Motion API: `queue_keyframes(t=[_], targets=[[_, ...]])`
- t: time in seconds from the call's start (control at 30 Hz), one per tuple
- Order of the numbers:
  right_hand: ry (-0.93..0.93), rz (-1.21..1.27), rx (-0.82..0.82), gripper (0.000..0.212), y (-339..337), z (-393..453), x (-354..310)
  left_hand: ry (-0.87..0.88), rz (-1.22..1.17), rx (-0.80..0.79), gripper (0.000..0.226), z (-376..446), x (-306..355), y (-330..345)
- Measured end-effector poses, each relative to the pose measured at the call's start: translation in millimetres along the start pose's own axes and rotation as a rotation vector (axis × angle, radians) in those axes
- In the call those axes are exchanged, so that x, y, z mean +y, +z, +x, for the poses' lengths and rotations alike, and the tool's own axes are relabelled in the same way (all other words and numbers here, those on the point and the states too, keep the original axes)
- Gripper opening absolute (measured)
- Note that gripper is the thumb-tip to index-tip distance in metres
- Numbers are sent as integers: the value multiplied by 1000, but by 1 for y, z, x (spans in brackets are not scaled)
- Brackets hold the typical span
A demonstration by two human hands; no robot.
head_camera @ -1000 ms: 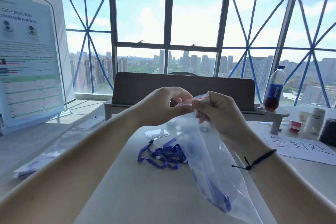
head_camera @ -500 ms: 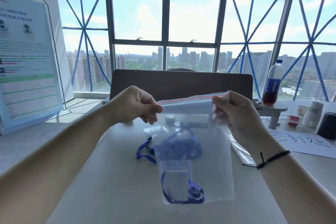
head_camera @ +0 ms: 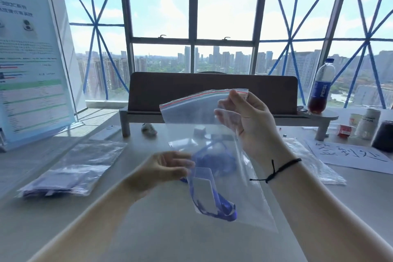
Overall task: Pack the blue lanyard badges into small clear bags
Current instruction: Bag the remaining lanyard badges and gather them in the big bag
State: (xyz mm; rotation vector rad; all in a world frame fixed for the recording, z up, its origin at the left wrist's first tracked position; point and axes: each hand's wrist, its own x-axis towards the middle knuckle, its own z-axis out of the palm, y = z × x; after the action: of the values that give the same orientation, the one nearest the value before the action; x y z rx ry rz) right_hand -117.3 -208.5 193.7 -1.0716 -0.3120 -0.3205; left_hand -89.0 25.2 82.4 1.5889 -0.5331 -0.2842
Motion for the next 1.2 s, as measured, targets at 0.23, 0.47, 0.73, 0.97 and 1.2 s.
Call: queue_keyframes(t=[0.23,0.47,0.73,0.97,1.2], targets=[[15,44,120,8,-12,17,8,-152,-175,160,15,-8,-61,21],[106,7,96,11,-4,33,34,-115,-17,101,39,6,-88,24],[19,-314,197,19,-8,73,54,-168,-423,417,10,7,-87,-27],[126,-468,208,19,5,96,142,-45,381,735,10,-48,-61,-121],[336,-474,108,13,78,111,248,-130,552,872,6,-103,-68,-222]])
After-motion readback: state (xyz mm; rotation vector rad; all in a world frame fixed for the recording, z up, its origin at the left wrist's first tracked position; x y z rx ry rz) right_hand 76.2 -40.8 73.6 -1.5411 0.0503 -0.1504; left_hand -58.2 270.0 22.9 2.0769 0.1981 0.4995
